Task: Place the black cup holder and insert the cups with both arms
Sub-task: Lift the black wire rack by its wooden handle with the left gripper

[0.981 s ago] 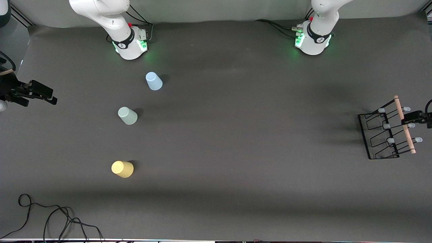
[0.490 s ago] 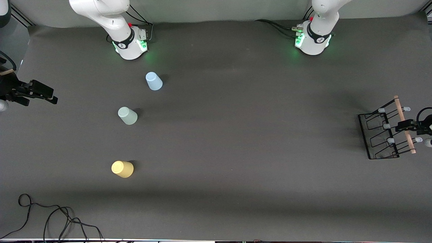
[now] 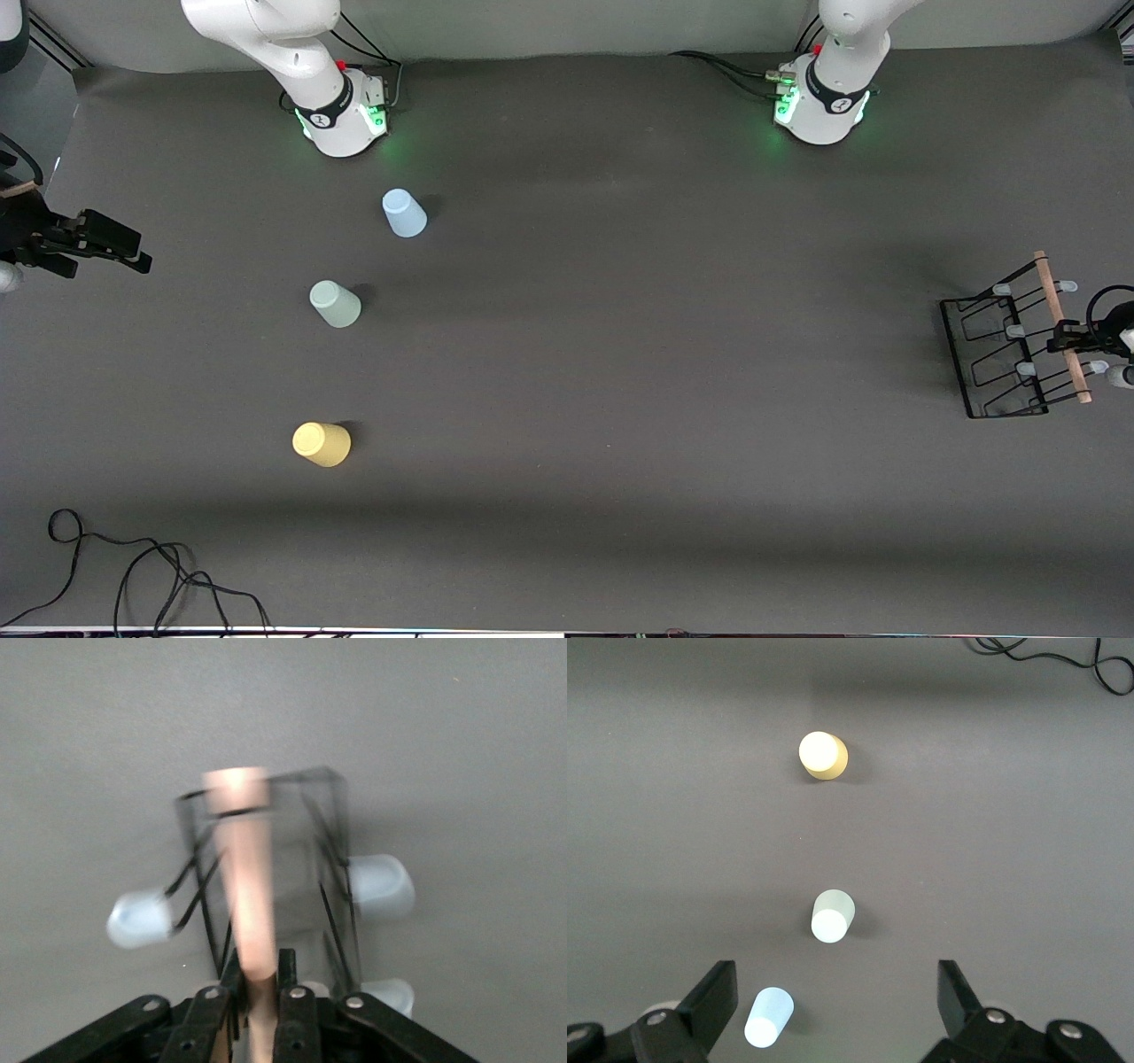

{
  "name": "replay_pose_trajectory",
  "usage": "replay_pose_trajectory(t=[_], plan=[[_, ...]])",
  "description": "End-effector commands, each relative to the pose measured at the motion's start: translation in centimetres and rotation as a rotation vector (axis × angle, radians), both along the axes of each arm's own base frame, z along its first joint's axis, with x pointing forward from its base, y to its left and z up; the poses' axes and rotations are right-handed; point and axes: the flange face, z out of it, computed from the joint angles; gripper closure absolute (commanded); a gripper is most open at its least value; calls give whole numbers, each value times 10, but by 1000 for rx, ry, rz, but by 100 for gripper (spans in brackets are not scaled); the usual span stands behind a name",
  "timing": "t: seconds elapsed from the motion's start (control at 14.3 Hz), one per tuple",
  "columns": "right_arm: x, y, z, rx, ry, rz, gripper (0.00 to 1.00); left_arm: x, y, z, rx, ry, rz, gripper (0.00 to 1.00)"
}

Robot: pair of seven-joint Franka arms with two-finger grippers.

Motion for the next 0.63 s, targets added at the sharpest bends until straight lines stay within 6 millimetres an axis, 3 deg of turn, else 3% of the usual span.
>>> replay_pose_trajectory(t=[0.0, 0.28, 0.56], plan=[[-5, 1, 3, -19, -2, 12, 0, -2, 0, 4, 4, -9, 2, 100], [-5, 1, 3, -20, -2, 12, 0, 1, -19, 33, 2, -9, 8, 100], [-5, 1, 3, -20, -2, 12, 0, 11, -90, 83, -25, -12, 83, 100]])
